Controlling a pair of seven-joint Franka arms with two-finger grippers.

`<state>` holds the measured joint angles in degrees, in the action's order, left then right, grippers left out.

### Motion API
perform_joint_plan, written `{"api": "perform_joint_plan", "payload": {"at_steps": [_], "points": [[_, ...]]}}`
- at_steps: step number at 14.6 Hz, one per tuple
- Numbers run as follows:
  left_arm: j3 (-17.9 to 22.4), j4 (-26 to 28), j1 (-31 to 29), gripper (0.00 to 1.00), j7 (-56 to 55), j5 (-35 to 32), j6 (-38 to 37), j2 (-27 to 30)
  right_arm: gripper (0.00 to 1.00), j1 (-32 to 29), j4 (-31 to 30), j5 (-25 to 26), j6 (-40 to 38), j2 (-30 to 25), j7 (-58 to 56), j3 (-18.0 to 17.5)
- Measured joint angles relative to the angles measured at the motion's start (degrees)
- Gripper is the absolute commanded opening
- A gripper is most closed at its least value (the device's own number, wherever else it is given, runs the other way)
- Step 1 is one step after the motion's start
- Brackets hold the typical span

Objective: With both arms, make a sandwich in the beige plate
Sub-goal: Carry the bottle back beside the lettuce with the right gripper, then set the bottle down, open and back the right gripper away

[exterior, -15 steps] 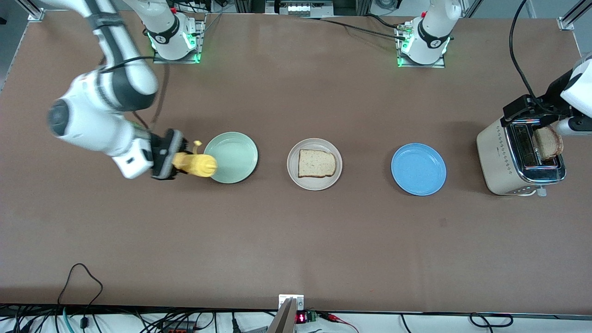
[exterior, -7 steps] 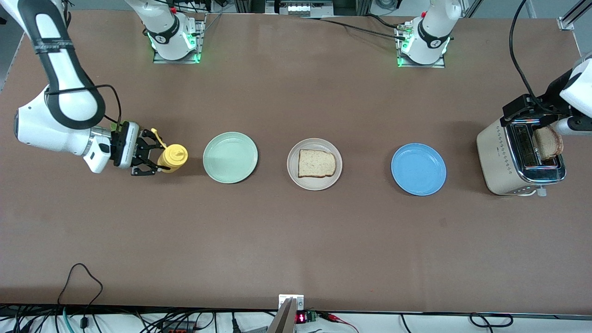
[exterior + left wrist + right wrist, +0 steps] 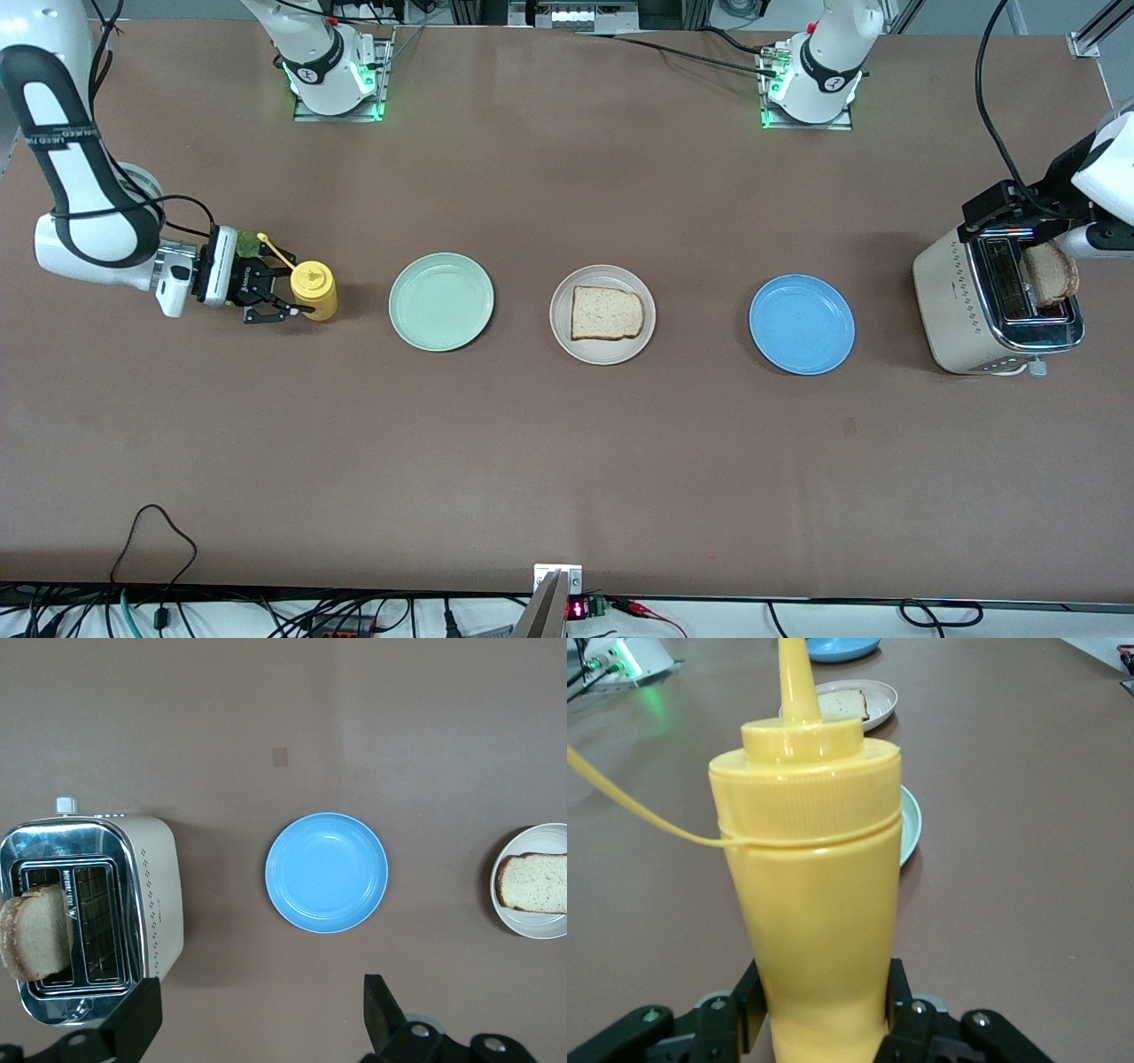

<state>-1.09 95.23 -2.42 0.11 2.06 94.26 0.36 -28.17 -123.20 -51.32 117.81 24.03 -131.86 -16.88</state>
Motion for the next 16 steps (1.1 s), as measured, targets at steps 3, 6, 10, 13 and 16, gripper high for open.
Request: {"api": "perform_joint_plan", "payload": {"at_steps": [3,6,10,13,16], "points": [[0.0,0.0,-0.1,1.0,0.0,0.0,0.0,0.0,0.01,-0.4,0.0,-1.7,-0.4,2.5,-2.0,-0.1],[0.0,0.0,-0.1,1.0,0.0,0.0,0.0,0.0,0.14,-0.8,0.0,-1.8,-0.8,3.8,-2.1,-0.1],[0.0,0.0,0.0,1.0,0.0,0.0,0.0,0.0,0.49,-1.3,0.0,-1.8,-1.2,4.3,-2.1,-0.1],[0.0,0.0,0.0,1.0,0.0,0.0,0.0,0.0,0.7,-1.7,0.0,-1.8,-1.3,4.8,-2.1,-0.1],[0.0,0.0,0.0,1.0,0.1,0.0,0.0,0.0,0.9,-2.1,0.0,-2.1,-1.6,4.9,-2.1,-0.1]]}}
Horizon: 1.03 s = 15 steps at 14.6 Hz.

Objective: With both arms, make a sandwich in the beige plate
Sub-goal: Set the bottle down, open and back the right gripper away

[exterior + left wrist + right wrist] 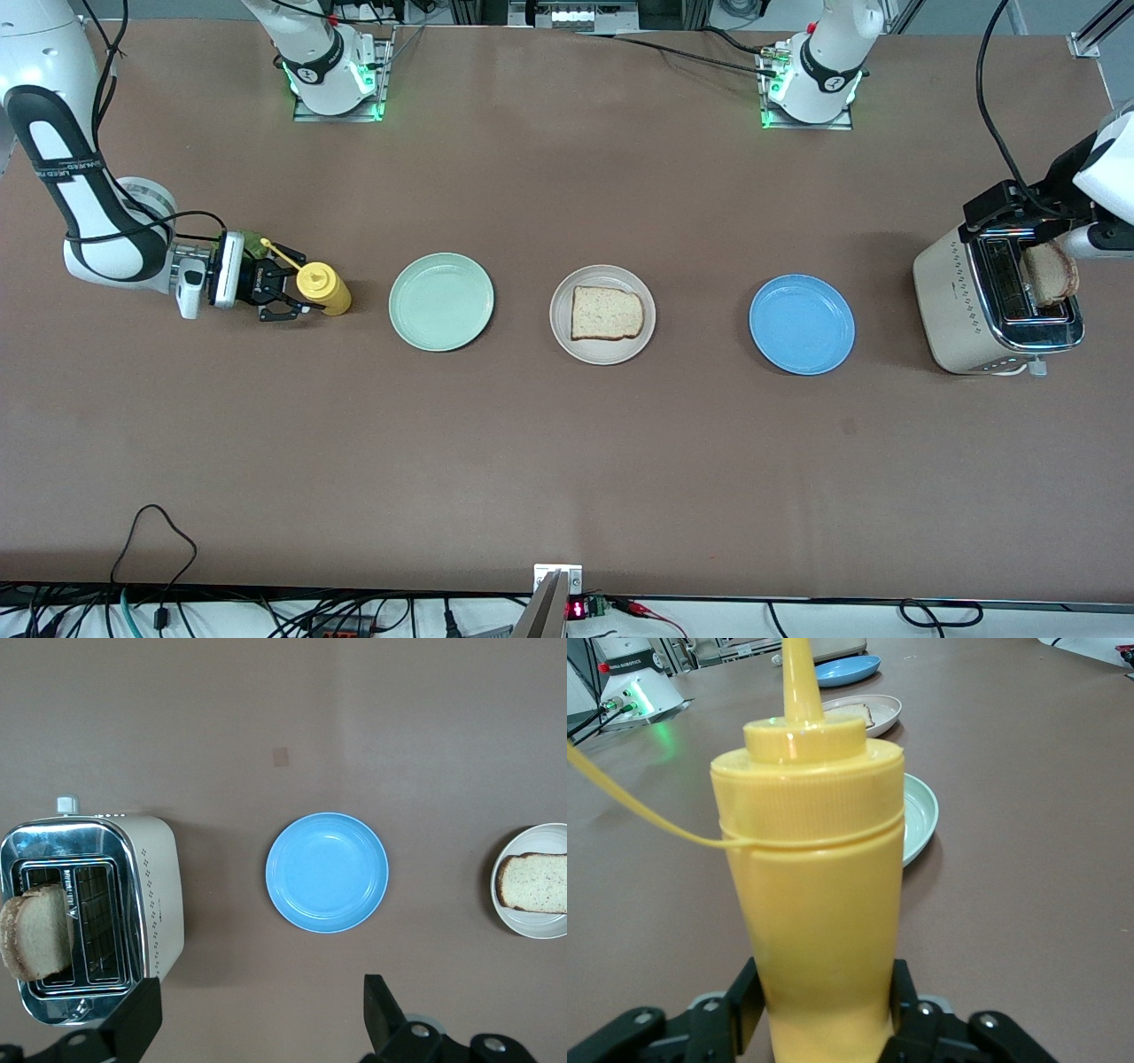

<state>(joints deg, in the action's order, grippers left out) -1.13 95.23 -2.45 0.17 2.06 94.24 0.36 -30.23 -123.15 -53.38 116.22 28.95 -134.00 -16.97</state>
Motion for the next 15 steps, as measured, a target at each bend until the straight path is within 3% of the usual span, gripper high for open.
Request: {"api": "perform_joint_plan", "payload": {"at_steps": [2,10,15], "points": [[0.0,0.0,0.0,1.0,0.0,0.0,0.0,0.0,1.0,-0.3,0.0,-0.1,-0.7,0.0,0.0,0.0],[0.0,0.0,0.0,1.0,0.0,0.0,-0.2,0.0,1.0,-3.5,0.1,-0.1,-2.5,0.0,-0.1,0.0],[0.0,0.0,0.0,1.0,0.0,0.0,-0.4,0.0,1.0,-6.9,0.3,2.5,-5.2,-0.1,-0.3,0.9]]}}
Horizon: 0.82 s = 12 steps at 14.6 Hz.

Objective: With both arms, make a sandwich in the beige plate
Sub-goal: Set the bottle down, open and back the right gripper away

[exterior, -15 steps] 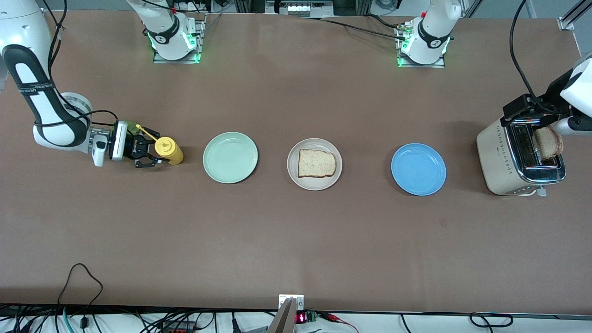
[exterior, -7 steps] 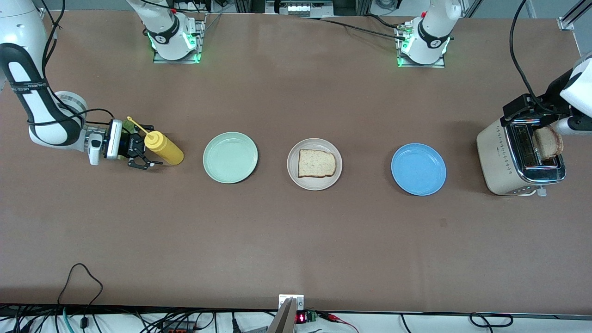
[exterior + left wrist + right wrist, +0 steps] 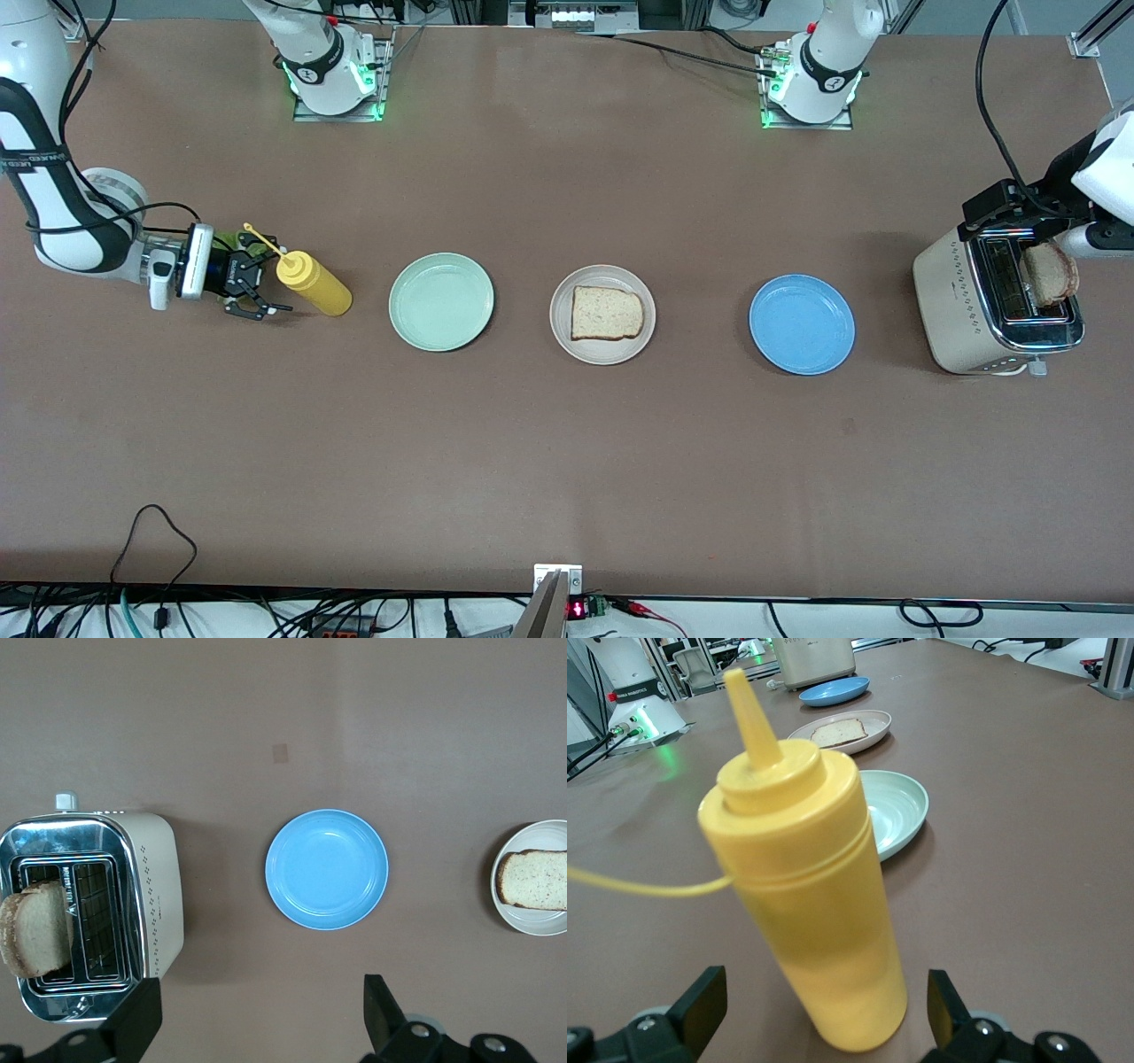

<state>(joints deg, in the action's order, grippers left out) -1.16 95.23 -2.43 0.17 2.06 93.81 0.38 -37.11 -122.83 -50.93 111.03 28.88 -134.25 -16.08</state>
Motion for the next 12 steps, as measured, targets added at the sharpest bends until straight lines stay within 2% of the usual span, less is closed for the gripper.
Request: {"api": "perform_joint_plan", "payload": {"at_steps": [6,12], "points": [[0.0,0.0,0.0,1.0,0.0,0.0,0.0,0.0,1.0,-1.9,3.9,3.2,-3.1,-4.1,3.7,3.0],[0.0,0.0,0.0,1.0,0.0,0.0,0.0,0.0,1.0,-1.8,12.5,9.8,-9.0,-9.7,25.6,3.4]]}}
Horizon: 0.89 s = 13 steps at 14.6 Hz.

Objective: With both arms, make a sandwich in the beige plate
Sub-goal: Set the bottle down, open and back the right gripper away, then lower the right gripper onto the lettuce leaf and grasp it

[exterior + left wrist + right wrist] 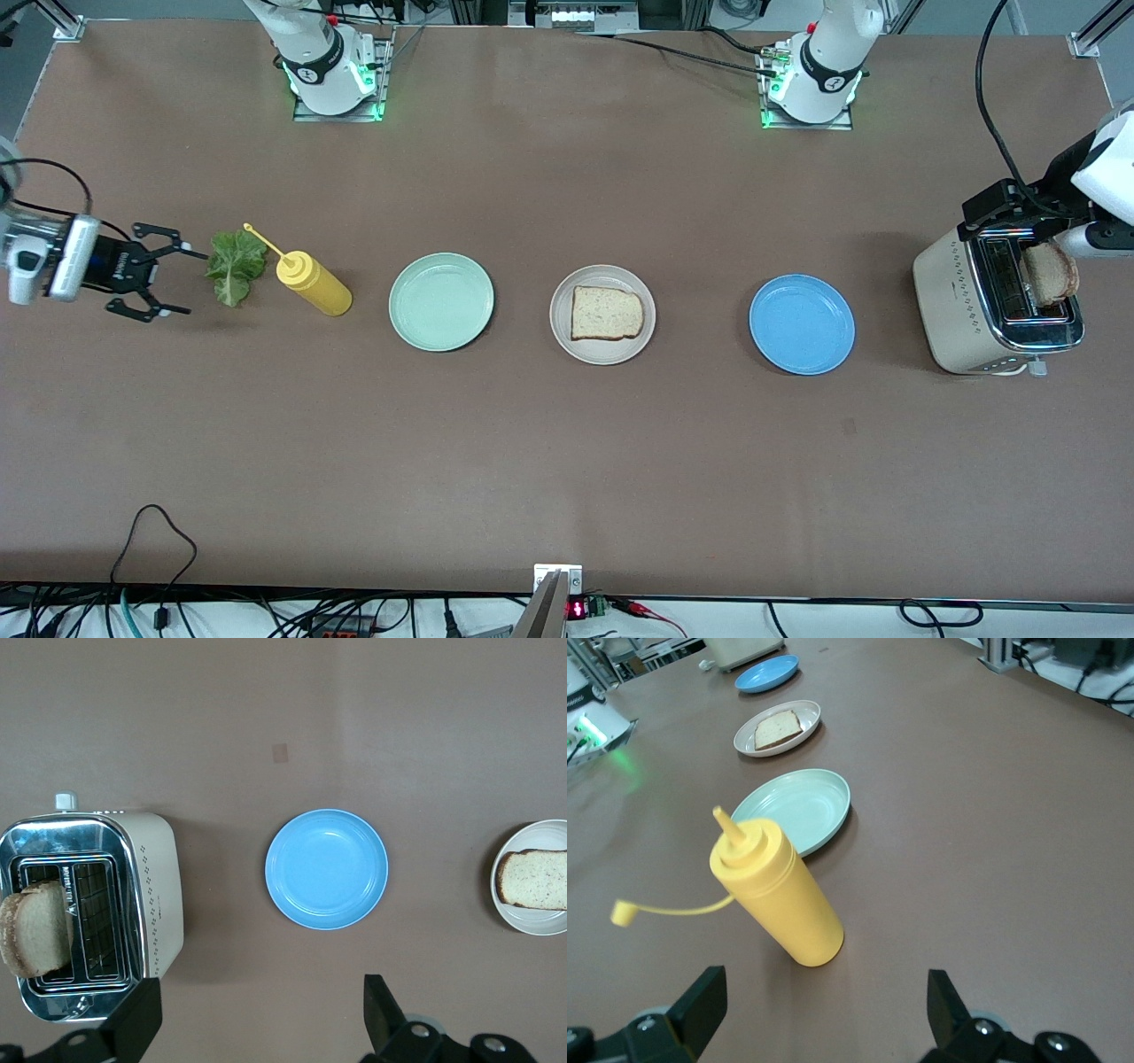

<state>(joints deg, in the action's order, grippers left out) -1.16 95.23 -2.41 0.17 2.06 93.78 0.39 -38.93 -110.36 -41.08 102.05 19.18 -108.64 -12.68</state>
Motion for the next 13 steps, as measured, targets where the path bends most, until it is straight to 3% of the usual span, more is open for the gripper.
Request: {"api": "perform_joint_plan", "payload": {"at_steps": [4,8,13], "points": [[0.0,0.0,0.0,1.0,0.0,0.0,0.0,0.0,1.0,2.7,8.5,6.9,-4.5,-3.9,20.1,-0.3],[0.0,0.0,0.0,1.0,0.0,0.0,0.0,0.0,1.0,10.7,13.0,13.3,-5.7,-8.4,40.5,0.0],[0.0,0.0,-0.1,1.0,0.0,0.0,-0.2,0.0,1.0,27.8,15.2,22.8,-6.3,-13.6,66.2,6.9]]}}
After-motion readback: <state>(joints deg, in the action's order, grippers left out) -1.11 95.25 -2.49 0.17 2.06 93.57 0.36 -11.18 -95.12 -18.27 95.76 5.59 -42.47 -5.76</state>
